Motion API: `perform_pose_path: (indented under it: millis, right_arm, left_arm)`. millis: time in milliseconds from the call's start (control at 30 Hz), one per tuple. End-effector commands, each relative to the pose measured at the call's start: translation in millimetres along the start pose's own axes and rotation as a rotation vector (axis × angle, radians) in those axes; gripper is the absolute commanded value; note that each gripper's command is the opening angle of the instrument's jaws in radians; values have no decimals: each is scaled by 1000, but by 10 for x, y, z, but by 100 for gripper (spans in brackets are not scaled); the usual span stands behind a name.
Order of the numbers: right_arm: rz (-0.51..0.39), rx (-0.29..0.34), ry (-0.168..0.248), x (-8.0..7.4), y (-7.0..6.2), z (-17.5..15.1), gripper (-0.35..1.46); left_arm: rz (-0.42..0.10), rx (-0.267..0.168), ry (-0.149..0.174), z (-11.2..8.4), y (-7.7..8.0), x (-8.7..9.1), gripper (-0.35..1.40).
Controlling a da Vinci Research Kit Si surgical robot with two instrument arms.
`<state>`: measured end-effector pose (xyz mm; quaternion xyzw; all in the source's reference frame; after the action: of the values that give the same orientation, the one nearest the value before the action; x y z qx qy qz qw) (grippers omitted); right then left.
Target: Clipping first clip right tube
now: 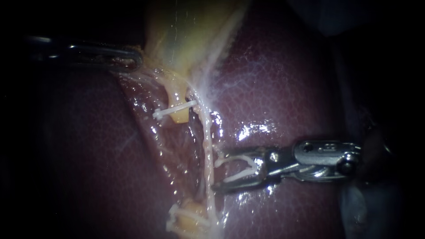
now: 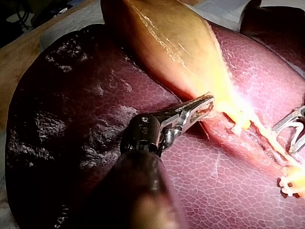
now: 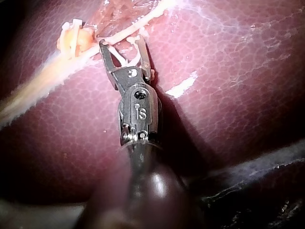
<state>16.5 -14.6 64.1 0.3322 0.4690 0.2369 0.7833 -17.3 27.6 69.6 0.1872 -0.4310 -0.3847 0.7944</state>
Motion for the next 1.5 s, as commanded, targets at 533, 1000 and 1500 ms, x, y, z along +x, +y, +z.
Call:
perform_pose_path:
  millis: [533, 1000, 1500]
  right_arm:
    - [134, 162, 139, 12, -19, 37, 46]
    - [159, 217, 177, 37, -47, 23, 43]
    - [204, 273, 150, 31, -44, 21, 9]
  left_arm:
    - [0, 9, 2, 1, 2, 1, -35]
    - [0, 15, 3, 1, 3, 1, -35]
    - [0, 15, 3, 1, 2, 1, -35]
